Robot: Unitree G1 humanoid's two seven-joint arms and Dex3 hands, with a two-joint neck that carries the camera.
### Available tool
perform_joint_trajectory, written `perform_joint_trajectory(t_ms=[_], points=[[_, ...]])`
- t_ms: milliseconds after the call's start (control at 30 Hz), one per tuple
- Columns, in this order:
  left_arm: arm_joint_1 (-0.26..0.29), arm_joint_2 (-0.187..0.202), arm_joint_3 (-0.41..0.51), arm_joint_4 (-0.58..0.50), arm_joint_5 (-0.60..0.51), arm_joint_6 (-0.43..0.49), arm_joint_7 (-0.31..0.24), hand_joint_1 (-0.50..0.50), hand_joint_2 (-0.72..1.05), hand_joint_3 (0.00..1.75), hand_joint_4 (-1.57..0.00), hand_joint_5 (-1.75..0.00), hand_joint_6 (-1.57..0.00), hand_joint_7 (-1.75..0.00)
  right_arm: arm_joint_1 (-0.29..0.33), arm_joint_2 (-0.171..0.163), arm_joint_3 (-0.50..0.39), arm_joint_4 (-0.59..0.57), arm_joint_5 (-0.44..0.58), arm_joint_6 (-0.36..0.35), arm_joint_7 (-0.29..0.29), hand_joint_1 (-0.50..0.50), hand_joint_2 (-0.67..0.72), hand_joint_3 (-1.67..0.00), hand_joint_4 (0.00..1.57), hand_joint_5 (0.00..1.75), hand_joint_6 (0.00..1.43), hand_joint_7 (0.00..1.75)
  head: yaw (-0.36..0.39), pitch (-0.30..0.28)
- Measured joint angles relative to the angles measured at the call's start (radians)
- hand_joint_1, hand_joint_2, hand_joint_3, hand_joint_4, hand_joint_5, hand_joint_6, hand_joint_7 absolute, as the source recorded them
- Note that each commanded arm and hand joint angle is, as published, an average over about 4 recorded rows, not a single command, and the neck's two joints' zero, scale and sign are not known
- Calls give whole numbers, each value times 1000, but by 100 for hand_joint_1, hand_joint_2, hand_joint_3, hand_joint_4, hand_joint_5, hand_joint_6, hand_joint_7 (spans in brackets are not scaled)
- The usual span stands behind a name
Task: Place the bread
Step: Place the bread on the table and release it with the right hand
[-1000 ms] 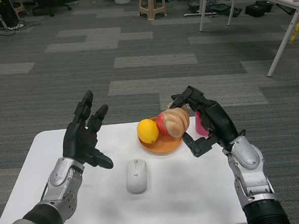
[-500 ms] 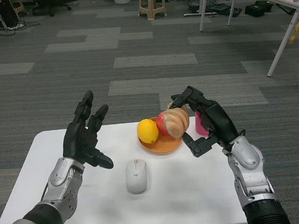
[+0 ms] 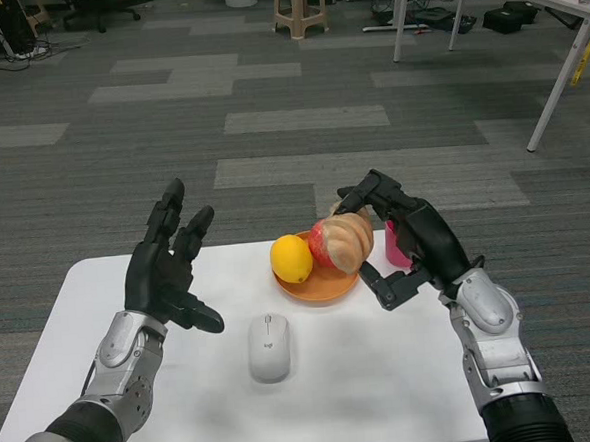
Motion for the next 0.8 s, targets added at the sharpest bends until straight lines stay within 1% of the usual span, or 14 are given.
perform_joint_trajectory(t_ms=[100, 167, 233, 367, 533, 633, 800], points=[[0, -1, 0, 0, 0, 0, 0, 50, -37, 9, 0, -41, 0, 0, 2, -21, -2, 17, -18, -4, 36, -17, -41, -151, 0, 92, 81, 154, -2, 0], [0, -1, 0, 0, 0, -1, 0, 50, -37, 9, 0, -41, 0, 0, 4, -29, -5, 35, -36, -10, 68, -17, -41, -151, 0, 92, 80, 154, -2, 0], [0, -2, 0, -1, 0, -1, 0, 50, -37, 9, 0, -41, 0, 0, 5, -31, -10, 58, -60, -31, 102, -17, -41, -151, 0, 97, 80, 154, -2, -1], [1, -5, -1, -1, 0, -2, 0, 50, -37, 9, 0, -41, 0, 0, 4, -44, -19, 126, -110, -100, 162, -17, -41, -151, 0, 87, 80, 154, -2, -1], [1, -7, -2, -1, 0, -3, 0, 50, -37, 9, 0, -41, 0, 0, 3, -76, -35, 198, -176, -175, 180, -17, -41, -151, 0, 87, 80, 154, -3, -1], [1, -8, -3, -1, 0, -3, 0, 50, -37, 9, 0, -41, 0, 0, -3, -82, -56, 239, -242, -237, 187, -17, -41, -151, 0, 87, 80, 154, -5, -2], [2, -10, -4, -1, 0, -3, 0, 50, -37, 9, 0, -41, 0, 0, -28, -90, -102, 333, -421, -407, 201, -17, -41, -151, 0, 87, 77, 154, -11, -3]])
